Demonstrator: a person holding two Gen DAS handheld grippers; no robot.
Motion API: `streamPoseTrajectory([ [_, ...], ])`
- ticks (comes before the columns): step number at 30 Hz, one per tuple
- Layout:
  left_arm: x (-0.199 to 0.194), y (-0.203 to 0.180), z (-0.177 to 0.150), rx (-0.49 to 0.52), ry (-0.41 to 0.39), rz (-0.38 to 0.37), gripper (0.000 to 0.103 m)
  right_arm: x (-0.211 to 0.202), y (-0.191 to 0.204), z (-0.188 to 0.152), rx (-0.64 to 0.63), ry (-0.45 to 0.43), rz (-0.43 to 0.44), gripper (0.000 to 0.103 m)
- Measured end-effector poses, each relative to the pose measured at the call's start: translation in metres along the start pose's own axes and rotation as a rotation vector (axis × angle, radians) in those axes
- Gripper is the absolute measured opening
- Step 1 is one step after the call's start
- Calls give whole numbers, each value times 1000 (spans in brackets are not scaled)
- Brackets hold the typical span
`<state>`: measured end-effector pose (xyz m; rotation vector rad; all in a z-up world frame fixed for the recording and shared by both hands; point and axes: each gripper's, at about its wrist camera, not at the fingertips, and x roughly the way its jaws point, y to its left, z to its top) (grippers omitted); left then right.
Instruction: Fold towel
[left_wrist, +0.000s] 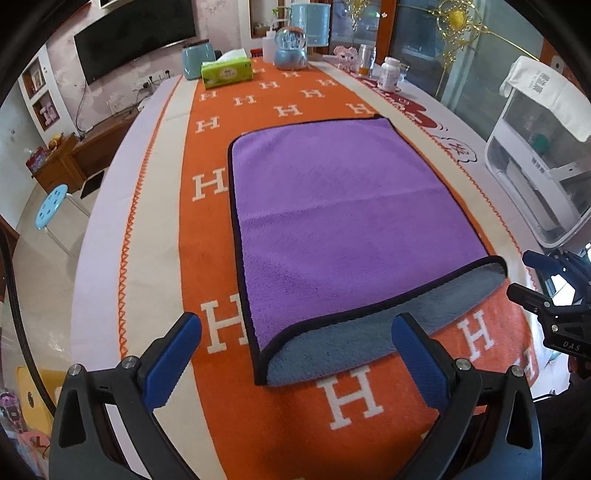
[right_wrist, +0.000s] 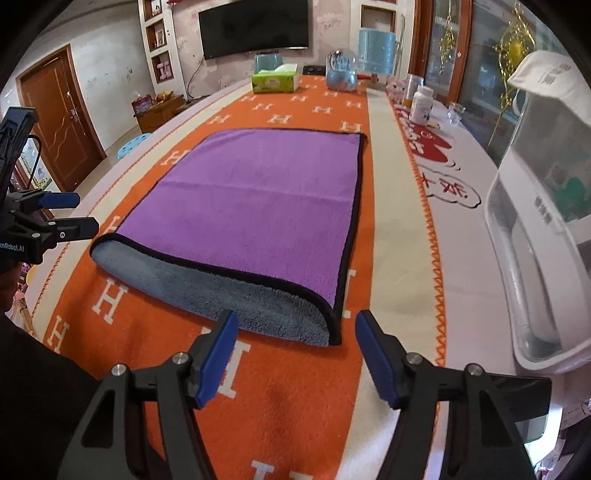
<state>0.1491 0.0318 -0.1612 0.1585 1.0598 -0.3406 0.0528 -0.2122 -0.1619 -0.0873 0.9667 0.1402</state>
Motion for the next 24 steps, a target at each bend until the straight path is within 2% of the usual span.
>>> streamPoseTrajectory([
  [14, 48, 16, 2, -53, 135, -50, 90, 30, -11, 7, 19, 64, -4, 50],
  [17, 53, 16, 1, -58, 153, -57, 84, 33, -11, 7, 16, 72, 2, 46],
  [19, 56, 17, 1, -61, 165, -58, 73, 34, -9, 7, 13, 76, 5, 45],
  [24, 61, 17, 0, -74, 180, -67, 67, 36, -8, 7, 0, 92, 1, 39],
])
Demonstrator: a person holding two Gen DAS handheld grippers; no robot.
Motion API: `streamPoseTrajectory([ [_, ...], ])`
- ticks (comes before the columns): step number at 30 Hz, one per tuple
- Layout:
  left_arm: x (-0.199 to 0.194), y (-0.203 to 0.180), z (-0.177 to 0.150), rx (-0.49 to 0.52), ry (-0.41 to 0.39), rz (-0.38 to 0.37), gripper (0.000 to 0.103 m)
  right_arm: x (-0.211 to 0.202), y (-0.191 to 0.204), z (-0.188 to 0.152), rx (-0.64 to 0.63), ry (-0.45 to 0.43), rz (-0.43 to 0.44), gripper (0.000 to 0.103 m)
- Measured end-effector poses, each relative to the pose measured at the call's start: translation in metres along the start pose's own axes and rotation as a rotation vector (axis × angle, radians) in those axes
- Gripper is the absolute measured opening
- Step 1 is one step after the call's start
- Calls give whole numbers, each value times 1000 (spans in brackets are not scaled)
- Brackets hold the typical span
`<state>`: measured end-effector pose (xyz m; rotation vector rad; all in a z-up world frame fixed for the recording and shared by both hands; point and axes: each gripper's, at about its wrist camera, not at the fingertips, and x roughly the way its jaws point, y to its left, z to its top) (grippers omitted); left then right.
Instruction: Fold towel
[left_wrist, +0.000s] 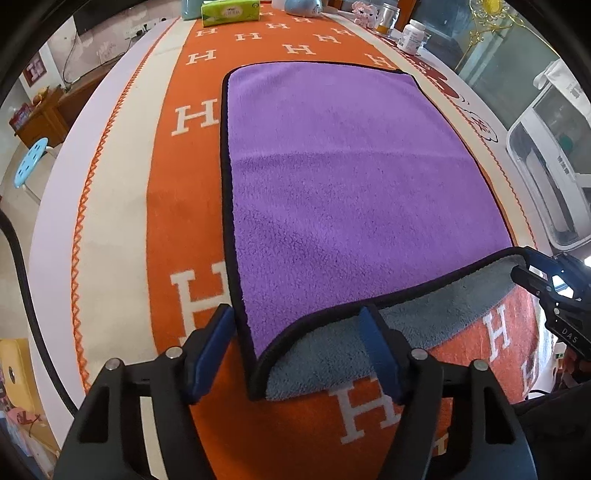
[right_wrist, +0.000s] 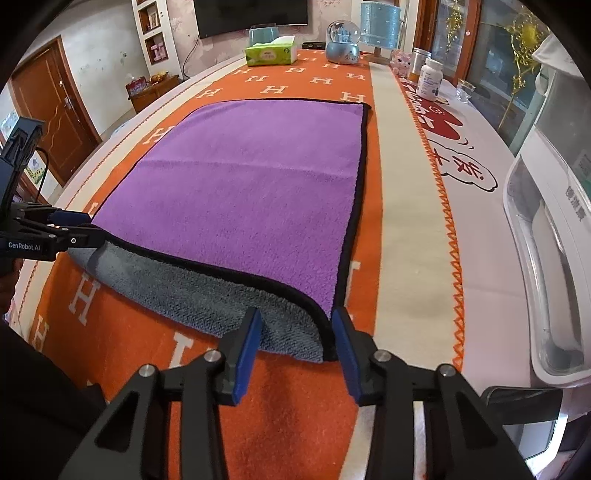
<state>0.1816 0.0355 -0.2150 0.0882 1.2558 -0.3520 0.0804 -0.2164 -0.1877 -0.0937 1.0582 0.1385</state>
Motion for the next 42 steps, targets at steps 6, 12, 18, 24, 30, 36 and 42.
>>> streamPoseTrajectory([
  [6, -3, 0, -2, -7, -4, 10, 54, -1, -2, 0, 1, 7, -4, 30],
  [12, -8, 3, -6, -25, -3, -9, 39, -4, -3, -2, 4, 2, -6, 23],
  [18, -9, 1, -10, -19, 4, -17, 34, -7, -2, -5, 6, 2, -2, 18],
  [24, -10, 6, -15, -38, 4, -19, 19, -9, -1, -8, 6, 5, -5, 13],
  [30, -12, 5, -16, -42, -6, -22, 8, -12, 0, -9, 7, 0, -4, 6],
  [36, -14, 5, -16, -43, -19, -15, 5, -13, 1, -7, 6, 3, -5, 4],
  [42, -19, 5, -16, -46, -32, -4, 5, -13, -1, -4, 3, 1, -13, 4],
])
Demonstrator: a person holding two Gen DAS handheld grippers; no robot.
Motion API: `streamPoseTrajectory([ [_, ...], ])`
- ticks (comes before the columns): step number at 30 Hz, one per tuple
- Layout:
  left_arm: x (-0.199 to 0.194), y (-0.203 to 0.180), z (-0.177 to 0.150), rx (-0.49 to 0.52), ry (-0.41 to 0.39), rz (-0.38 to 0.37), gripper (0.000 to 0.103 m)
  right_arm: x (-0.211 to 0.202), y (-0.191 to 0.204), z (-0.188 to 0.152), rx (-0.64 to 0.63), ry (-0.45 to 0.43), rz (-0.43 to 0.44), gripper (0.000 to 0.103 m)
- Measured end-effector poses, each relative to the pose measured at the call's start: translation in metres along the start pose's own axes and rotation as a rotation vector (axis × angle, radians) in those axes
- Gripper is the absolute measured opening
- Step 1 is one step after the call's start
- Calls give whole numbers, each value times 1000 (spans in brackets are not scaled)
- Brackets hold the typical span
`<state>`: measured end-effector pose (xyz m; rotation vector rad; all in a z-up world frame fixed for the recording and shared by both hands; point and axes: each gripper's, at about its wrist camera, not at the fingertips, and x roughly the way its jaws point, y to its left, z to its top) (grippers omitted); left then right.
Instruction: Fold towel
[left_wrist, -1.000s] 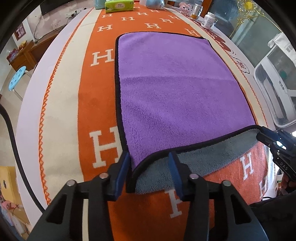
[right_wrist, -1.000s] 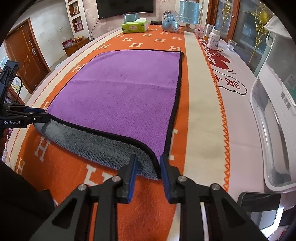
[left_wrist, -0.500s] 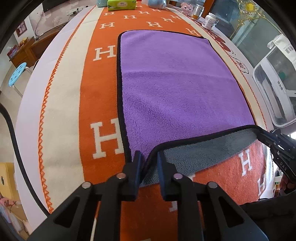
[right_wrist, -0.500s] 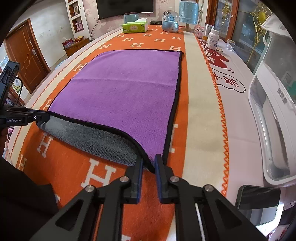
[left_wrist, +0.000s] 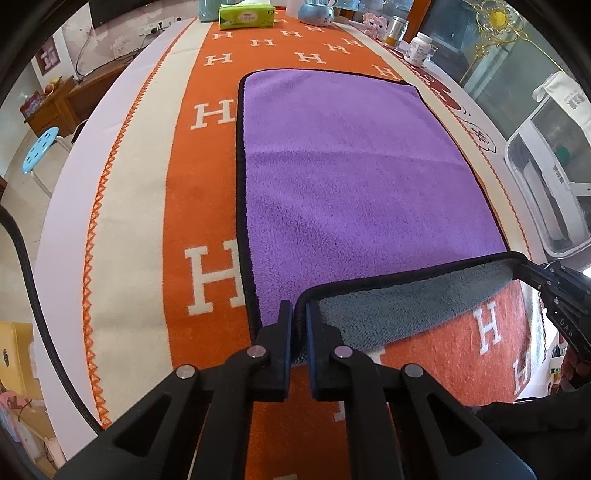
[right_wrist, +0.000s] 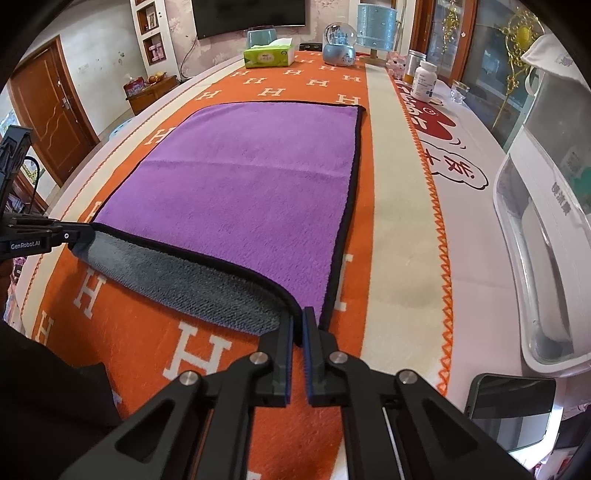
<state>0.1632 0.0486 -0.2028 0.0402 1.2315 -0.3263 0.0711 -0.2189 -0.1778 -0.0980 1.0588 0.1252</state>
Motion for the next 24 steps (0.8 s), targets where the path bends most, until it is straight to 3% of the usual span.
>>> streamPoseTrajectory([
  [15, -38, -4, 12, -5, -83, 47, 5, -16, -11, 19, 24, -29, 63, 4],
  [24, -77, -12, 42, 25, -184, 80, 5, -44, -20, 58, 59, -135, 64, 4],
])
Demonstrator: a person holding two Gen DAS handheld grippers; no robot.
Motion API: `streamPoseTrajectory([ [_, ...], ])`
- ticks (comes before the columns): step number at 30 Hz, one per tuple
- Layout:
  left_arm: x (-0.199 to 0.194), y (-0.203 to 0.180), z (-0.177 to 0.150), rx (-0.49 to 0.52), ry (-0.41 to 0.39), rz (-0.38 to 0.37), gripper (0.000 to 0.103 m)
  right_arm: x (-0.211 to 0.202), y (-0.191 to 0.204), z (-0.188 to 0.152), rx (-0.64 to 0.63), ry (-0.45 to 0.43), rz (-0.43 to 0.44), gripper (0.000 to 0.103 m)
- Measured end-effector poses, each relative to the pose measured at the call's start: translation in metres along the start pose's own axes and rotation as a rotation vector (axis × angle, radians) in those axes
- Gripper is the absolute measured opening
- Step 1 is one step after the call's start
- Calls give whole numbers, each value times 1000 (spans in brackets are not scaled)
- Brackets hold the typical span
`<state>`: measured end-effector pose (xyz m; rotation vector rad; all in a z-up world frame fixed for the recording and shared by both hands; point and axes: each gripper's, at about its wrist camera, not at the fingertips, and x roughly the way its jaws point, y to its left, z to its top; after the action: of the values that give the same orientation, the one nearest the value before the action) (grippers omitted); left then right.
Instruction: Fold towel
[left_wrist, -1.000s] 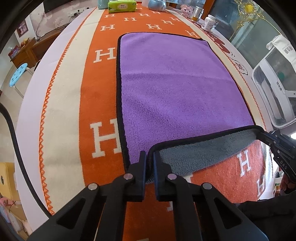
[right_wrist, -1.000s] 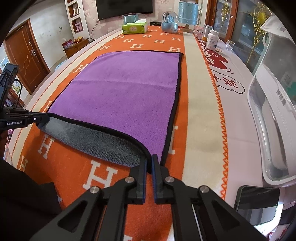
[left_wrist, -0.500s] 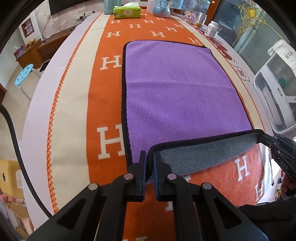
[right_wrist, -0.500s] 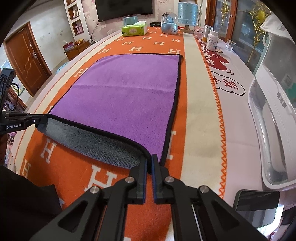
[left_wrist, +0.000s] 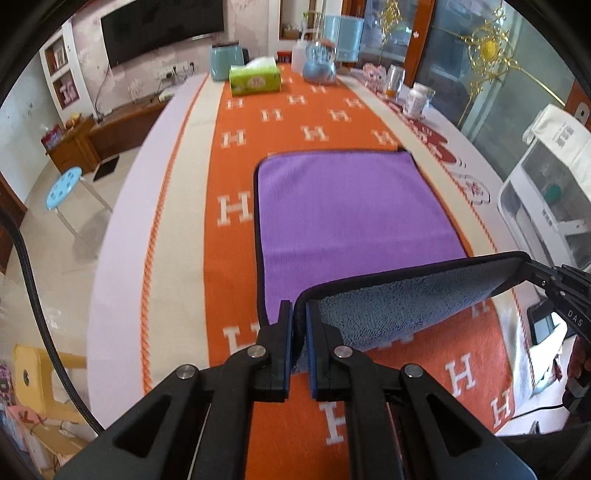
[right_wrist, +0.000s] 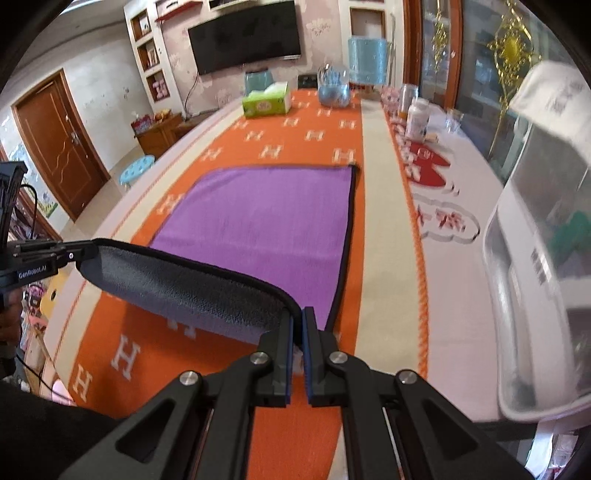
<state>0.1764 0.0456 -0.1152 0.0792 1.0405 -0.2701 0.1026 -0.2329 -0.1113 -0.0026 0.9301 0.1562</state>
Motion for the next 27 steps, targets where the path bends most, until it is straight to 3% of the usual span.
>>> streamPoseTrajectory([
  [15, -2, 11, 97, 11, -167, 33, 5, 7, -10, 86, 6, -176, -47, 4],
  [27, 67, 25, 152, 11, -137, 54, 5, 66, -17, 129, 5, -183, -116, 4],
])
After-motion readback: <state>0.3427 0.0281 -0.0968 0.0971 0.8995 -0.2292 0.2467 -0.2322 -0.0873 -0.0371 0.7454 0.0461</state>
